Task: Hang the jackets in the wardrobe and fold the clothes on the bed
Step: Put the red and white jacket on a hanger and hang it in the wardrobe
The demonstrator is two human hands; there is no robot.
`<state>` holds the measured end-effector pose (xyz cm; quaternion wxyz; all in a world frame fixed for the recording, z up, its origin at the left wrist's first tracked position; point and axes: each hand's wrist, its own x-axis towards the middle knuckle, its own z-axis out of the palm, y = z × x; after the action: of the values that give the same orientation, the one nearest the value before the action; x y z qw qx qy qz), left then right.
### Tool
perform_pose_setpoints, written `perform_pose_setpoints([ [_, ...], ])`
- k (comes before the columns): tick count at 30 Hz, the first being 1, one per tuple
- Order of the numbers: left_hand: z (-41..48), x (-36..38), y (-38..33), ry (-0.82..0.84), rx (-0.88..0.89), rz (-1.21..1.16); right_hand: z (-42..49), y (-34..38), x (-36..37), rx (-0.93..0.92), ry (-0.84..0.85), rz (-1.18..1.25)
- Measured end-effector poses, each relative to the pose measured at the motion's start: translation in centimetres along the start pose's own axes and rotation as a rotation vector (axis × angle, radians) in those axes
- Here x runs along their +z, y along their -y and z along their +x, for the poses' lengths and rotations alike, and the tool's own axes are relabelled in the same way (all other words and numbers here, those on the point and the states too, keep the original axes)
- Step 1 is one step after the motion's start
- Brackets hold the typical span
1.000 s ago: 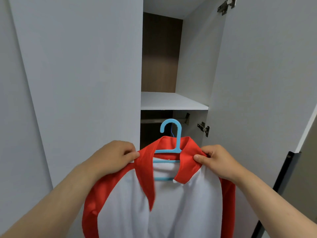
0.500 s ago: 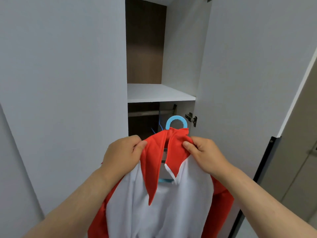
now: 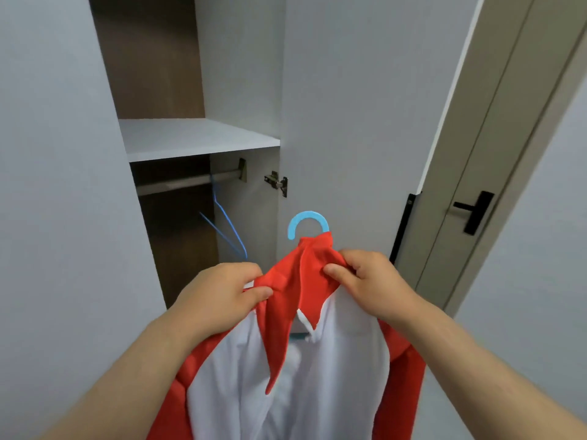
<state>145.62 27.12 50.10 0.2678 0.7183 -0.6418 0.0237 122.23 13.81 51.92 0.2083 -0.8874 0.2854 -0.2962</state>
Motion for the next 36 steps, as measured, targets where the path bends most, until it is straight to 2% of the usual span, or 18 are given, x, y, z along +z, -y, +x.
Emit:
perform_pose_setpoints([
  [3, 1.1, 0.7, -0.9, -0.084, 0.081, -0.005, -2.5, -1.4, -3.9, 0.022, -0.012, -0.164],
  [13, 2.1, 3.8, -13.3, -0.185, 0.195, 0.018, -12.8, -4.3, -11.5, 0.258, -0.214, -0.246],
  [22, 0.2, 7.9, -28.5, -0.079, 0.454, -0.069, -27.5, -6.4, -20.9, 0.481, -0.315, -0.403],
  [36, -4.1, 14.9, -51.2, 0.006, 0.829, -0.344, -49.2, -4.2, -33.2, 0.806, -0.54, -0.65],
])
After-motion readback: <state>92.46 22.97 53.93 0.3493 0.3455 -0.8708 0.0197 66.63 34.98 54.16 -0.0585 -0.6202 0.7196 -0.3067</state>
